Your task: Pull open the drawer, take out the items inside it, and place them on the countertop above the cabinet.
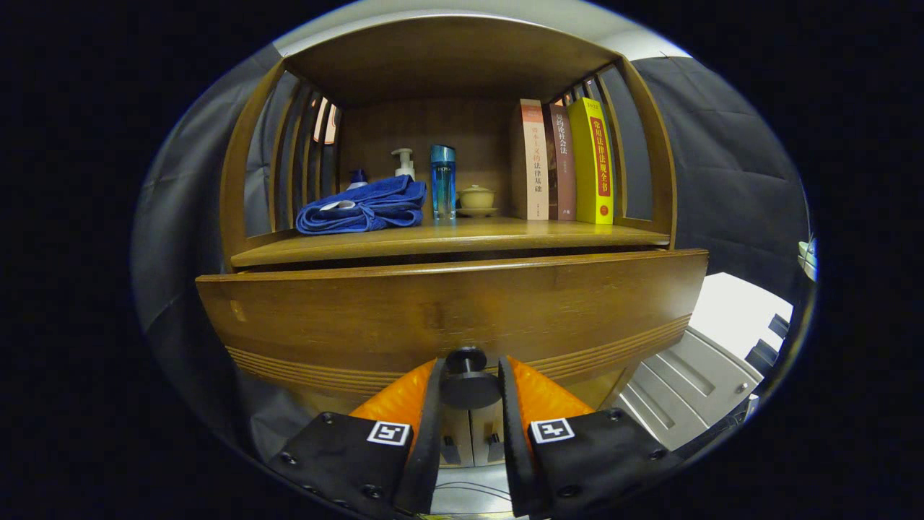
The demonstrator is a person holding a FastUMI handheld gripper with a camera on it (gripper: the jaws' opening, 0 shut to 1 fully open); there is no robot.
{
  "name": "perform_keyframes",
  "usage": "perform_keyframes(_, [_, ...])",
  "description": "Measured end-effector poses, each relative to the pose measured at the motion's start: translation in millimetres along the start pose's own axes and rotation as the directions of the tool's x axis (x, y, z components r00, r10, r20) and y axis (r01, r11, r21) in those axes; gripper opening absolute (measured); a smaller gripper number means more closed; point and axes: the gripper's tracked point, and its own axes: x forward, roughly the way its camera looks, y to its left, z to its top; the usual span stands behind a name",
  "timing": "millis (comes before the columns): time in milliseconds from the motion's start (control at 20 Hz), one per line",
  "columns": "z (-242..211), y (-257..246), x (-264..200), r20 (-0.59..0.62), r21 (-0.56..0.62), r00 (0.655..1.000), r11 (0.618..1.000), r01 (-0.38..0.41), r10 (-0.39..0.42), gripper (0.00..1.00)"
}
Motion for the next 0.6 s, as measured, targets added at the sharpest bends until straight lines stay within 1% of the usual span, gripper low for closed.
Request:
perform_keyframes(350, [-7,-4,-33,-0.045,0.025,0.999,1.000,-0.005,0.006,0.47])
perform_keyframes(600, [-17,-7,-52,-0.069,0.046,0.998,0.999,0.010,-0.007,0.47])
